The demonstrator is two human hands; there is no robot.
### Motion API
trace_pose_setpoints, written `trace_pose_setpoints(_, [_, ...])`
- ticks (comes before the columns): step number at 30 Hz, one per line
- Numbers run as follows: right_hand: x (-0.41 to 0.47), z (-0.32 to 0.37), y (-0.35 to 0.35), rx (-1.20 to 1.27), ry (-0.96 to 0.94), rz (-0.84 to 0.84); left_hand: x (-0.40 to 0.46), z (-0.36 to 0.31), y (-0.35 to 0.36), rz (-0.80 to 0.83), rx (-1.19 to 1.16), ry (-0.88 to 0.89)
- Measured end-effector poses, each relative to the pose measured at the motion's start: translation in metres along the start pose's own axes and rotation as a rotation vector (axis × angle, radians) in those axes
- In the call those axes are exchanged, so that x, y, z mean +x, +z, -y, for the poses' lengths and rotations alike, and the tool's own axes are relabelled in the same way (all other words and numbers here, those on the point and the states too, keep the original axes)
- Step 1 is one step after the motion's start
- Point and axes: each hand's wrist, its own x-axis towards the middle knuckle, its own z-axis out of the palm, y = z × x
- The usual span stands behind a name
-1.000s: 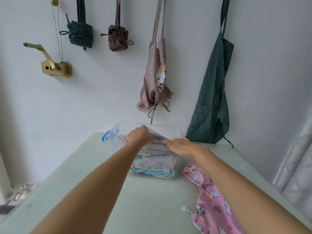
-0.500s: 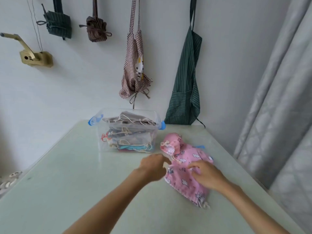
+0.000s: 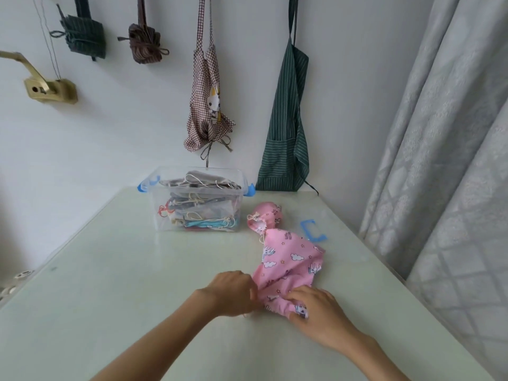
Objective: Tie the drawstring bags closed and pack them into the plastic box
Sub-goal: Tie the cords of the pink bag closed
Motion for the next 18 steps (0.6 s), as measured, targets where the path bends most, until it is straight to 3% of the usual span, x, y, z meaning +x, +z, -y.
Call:
trace_pose_setpoints(3, [-0.009,0.008,0.0,0.12,-0.052,0.068,-0.022,0.006,0.0,0.042,-0.026,-0.023])
trace_pose_setpoints(8, [0.006,0.037,0.007,0.114,-0.078,0.202,-0.043,0.031,-0.001,-0.139,-0.011,-0.206])
trace_pose_setpoints(10, [0.008,0.042,0.009,0.104,-0.039,0.168,-0.053,0.043,0.007,-0.165,-0.169,-0.257])
trace_pose_setpoints(15, [-0.014,0.042,0.012,0.118,0.205,-0.165,-0.072,0.062,0.024,-0.235,-0.409,-0.374])
trace_pose_setpoints(18, [-0.025,0.044,0.016,0.101,0.356,-0.129,-0.074,0.055,0.031,-0.248,-0.446,-0.397])
